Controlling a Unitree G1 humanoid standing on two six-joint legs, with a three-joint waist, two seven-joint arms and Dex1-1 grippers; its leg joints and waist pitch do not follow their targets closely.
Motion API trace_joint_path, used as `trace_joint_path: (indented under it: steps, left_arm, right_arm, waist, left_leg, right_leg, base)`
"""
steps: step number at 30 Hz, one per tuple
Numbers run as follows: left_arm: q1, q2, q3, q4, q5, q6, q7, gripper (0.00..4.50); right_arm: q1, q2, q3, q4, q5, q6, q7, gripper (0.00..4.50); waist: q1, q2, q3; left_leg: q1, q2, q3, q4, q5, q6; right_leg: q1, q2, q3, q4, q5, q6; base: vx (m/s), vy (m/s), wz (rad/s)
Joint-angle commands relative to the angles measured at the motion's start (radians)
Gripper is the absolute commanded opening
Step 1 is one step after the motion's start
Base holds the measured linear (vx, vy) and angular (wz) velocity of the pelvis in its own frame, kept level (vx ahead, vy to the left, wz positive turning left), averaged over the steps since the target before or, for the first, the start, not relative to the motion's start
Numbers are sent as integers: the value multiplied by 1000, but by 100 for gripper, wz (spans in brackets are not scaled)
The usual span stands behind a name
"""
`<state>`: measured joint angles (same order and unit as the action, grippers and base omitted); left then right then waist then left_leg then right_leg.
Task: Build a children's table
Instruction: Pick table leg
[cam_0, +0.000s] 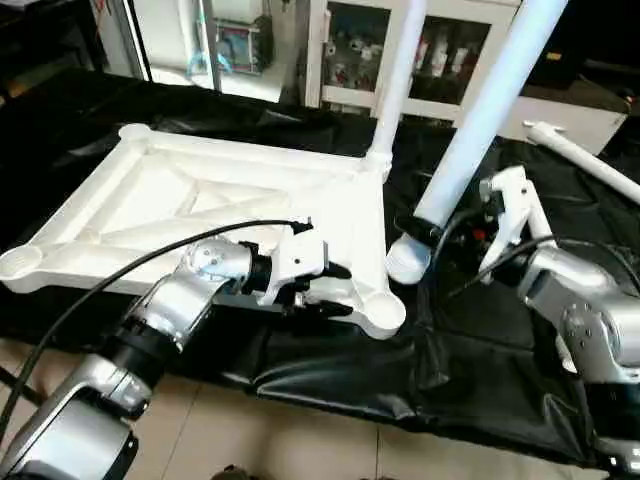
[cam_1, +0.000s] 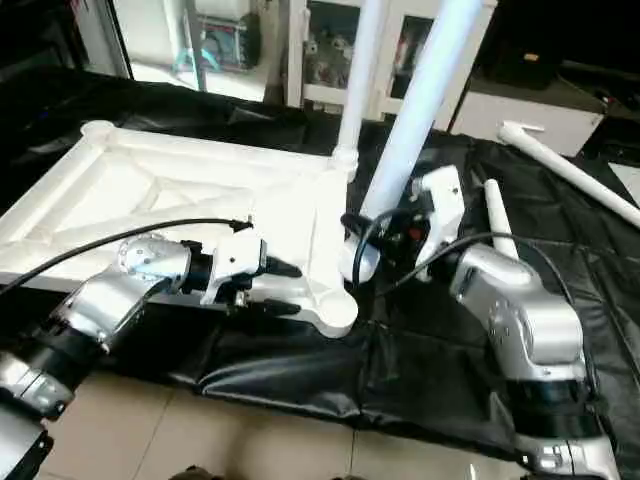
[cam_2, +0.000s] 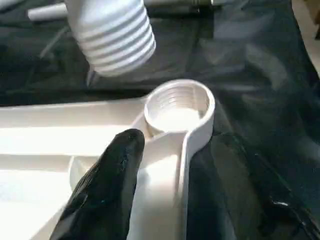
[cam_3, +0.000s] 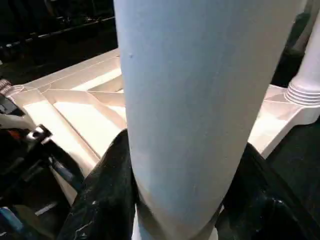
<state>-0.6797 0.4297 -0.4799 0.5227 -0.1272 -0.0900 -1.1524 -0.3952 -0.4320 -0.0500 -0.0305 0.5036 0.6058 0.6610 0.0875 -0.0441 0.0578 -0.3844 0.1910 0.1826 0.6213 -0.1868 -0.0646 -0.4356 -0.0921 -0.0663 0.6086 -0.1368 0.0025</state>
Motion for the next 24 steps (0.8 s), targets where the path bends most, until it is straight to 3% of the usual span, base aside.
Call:
trace_joint_path:
  steps: [1,12,18,24]
  left_arm:
    - [-24,-11,-5,51,23,-40,-49,223]
    - [-72,-51,-25,213,136,-183,-19,124]
    - [-93,-67,-48,267,178,-200,-23,89]
    - [-95,-64,-66,302,240,-209,-29,23]
  right_arm:
    - [-4,-4,-8,-29,0,-5,-2,183]
    - [-2,-4,7,-33,-8,-5,8,183]
    - [0,-5,18,-41,-11,-2,13,183]
    - [-1,-5,21,-44,-11,0,12,183]
  waist:
    - [-3,5,-63]
    - [-2,2,-61]
    - [-1,2,-61]
    - [-2,1,-61]
  left_leg:
    - [21,32,-14,-94,-311,-44]
    - [21,34,-16,-96,-321,-37]
    - [21,35,-16,-97,-319,-32]
    - [22,37,-16,-98,-319,-31]
  right_leg:
    - [50,-51,38,-81,-385,-130]
    - [50,-56,39,-84,-400,-128]
    - [50,-57,40,-86,-401,-132]
    - [50,-57,40,-83,-369,-148]
  base:
    - [0,0,0]
    - [0,0,0]
    - [0,0,0]
    - [0,0,0]
